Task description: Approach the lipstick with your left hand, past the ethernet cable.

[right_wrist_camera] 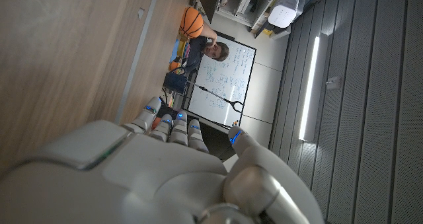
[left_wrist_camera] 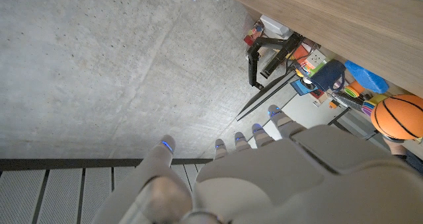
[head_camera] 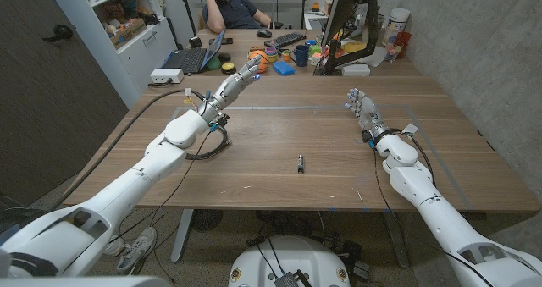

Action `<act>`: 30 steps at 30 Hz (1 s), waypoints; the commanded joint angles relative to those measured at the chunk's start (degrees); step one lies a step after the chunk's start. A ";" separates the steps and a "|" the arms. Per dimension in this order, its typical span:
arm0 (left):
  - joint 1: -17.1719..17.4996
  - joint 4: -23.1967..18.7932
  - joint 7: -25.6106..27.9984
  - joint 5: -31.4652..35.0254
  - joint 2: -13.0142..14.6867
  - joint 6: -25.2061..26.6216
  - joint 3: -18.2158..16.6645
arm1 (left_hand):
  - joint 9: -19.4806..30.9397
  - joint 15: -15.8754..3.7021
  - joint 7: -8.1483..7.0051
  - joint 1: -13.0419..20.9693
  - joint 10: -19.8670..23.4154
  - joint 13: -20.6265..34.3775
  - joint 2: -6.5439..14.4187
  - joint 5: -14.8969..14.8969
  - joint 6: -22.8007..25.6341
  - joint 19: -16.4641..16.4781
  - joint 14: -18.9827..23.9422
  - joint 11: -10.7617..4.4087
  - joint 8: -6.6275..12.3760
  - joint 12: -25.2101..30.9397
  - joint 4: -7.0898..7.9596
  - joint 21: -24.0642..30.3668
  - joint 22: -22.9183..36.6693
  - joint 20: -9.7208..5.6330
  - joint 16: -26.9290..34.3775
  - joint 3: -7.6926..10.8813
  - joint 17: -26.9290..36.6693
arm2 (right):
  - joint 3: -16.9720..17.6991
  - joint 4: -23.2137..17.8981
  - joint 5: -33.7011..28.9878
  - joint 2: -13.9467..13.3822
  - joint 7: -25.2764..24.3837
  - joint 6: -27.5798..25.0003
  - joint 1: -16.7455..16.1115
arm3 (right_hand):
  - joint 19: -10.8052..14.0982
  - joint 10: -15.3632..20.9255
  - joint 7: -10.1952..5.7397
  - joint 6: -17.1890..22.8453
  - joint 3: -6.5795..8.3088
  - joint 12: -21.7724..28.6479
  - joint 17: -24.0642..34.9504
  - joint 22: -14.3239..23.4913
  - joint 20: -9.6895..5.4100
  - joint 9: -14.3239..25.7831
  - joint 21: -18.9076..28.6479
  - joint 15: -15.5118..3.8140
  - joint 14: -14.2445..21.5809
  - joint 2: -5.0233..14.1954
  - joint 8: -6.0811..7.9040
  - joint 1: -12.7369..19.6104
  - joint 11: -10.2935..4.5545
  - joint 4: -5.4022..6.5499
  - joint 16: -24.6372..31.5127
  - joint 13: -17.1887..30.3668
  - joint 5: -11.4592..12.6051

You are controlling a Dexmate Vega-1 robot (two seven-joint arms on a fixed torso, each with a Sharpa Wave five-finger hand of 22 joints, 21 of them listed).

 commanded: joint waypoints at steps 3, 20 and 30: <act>-2.53 -3.95 -1.10 8.79 2.35 1.70 2.83 | 0.11 -0.25 -0.50 0.62 -5.74 0.13 -0.51 0.82 -6.14 -0.73 -2.64 0.40 -0.02 -0.25 -0.74 -0.36 0.10 0.38 -0.09 0.01 0.15 | 0.25 0.06 -0.70 0.36 0.25 -0.26 0.11 | -0.20 0.28 0.27 0.08 0.28 -0.13 0.13 0.08 -0.53 0.30 -0.10 -0.21 -0.49 4.19 0.12 -0.58 -0.31 -0.03 -0.28 0.25 0.15; -6.95 -5.60 -8.28 14.34 2.68 2.41 7.62 | 0.16 -0.29 -0.51 1.96 -7.45 0.16 -0.70 1.72 -8.22 -0.10 -3.54 0.44 -0.13 -0.16 -1.62 -0.55 0.10 1.35 -0.03 -0.50 0.18 | 0.18 0.71 -1.28 0.72 0.39 -0.25 0.55 | -0.15 0.32 0.24 0.17 0.25 -0.19 0.11 0.08 -0.58 0.30 -0.35 -0.21 -0.37 4.17 0.11 -0.78 -0.36 -0.04 -0.42 0.25 0.11; -8.55 -6.44 -11.20 17.83 2.81 2.94 9.77 | 0.19 -0.46 -0.52 2.49 -7.80 0.17 -0.50 2.03 -8.75 -0.21 -3.74 0.28 -0.08 -0.10 -1.87 -0.72 0.10 1.31 0.00 -0.55 0.17 | 0.15 1.36 -1.48 0.94 0.52 -0.08 0.88 | -0.13 0.39 0.30 0.20 0.24 -0.19 0.09 0.08 -0.52 0.30 -0.50 -0.21 -0.31 4.12 0.10 -0.86 -0.23 -0.06 -0.51 0.26 0.08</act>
